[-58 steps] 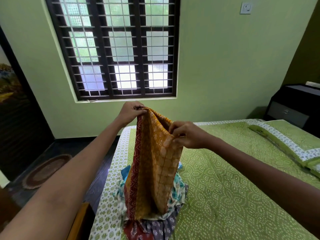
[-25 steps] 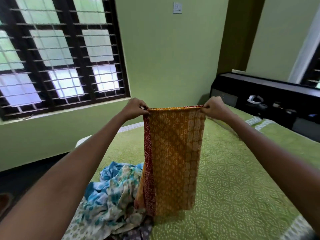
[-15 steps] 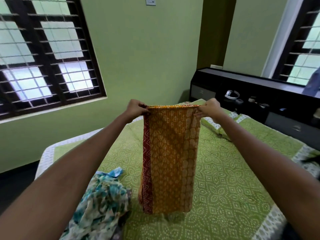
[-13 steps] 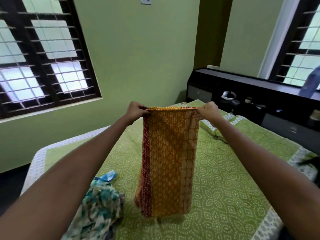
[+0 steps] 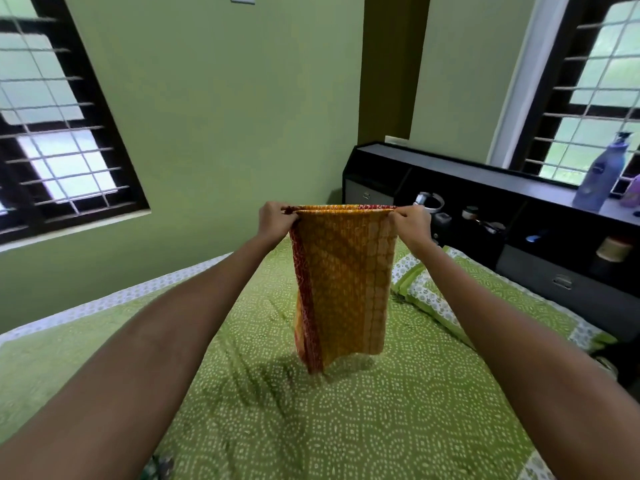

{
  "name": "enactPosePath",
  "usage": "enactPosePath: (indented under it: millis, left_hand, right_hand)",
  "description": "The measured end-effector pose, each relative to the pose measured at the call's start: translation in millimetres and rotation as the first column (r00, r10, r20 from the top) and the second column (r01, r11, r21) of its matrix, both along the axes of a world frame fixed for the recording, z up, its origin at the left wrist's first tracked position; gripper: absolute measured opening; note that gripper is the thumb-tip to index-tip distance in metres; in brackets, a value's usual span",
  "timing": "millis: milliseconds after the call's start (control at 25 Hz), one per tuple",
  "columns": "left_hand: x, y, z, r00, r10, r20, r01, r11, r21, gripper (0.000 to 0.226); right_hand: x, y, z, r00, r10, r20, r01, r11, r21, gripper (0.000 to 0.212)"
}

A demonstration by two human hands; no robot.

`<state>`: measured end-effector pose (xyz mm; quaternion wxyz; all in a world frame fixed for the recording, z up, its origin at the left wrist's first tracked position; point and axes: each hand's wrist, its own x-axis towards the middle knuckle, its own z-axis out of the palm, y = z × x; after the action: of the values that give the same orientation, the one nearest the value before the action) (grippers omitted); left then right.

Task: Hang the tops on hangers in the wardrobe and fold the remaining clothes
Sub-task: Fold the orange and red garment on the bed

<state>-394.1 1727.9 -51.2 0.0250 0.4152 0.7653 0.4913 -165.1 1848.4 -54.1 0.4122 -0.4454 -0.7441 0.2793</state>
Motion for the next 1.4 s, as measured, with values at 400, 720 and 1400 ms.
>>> enactPosePath:
  millis: [400, 720, 1400]
  left_hand:
    - [53.6, -72.5, -153.2, 0.993, -0.113, 0.022, 0.114, 0.982, -0.151, 0.012]
    - [132.6, -272.2, -394.0, 0.859, -0.502, 0.105, 0.417, 0.565, -0.712, 0.030]
    - [205.8, -255.2, -578.4, 0.788, -0.614, -0.029, 0.307, 0.435, -0.847, 0.055]
  right_hand:
    - [80.6, -68.4, -149.0, 0.960, 0.042, 0.277, -0.048, 0.999, 0.014, 0.014]
    - [178.0, -269.1, -369.8, 0.689, 0.341, 0.639, -0.110, 0.921, -0.373, 0.018]
    - [147.0, -351.9, -581.6, 0.537, 0.535, 0.652, -0.116, 0.812, -0.572, 0.058]
